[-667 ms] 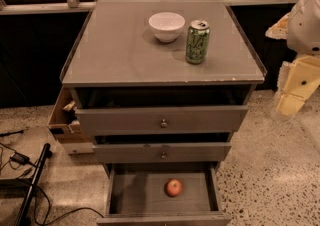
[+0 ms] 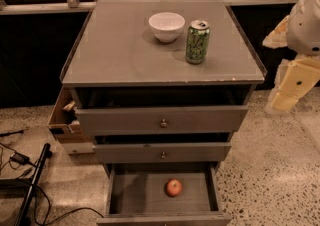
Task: Pick apple from bottom drawer and place on counter
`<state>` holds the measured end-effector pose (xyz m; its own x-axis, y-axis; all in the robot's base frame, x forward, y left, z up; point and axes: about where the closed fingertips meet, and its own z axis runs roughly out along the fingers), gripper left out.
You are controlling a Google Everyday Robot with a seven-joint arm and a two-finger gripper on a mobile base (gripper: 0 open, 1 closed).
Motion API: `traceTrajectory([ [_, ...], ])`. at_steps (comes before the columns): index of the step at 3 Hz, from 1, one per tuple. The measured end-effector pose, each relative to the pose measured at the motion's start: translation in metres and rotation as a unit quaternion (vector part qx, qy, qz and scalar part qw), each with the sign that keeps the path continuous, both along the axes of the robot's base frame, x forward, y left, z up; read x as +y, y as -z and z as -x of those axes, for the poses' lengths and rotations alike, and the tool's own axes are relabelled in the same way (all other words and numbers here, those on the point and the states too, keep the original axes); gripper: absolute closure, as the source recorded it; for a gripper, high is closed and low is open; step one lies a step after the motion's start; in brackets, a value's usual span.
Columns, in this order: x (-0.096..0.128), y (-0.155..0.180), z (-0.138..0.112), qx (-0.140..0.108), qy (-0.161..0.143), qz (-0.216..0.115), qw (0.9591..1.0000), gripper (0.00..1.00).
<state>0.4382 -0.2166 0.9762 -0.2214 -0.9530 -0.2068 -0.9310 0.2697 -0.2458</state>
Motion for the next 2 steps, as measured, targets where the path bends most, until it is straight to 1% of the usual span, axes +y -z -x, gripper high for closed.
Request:
traceTrajectory([
  [1,0.003,0.012,0.000,-0.004,0.002,-0.006,1.0000,0.42],
  [2,0.017,0.055,0.006,-0.001,0.005,-0.035,0.9994,0.66],
])
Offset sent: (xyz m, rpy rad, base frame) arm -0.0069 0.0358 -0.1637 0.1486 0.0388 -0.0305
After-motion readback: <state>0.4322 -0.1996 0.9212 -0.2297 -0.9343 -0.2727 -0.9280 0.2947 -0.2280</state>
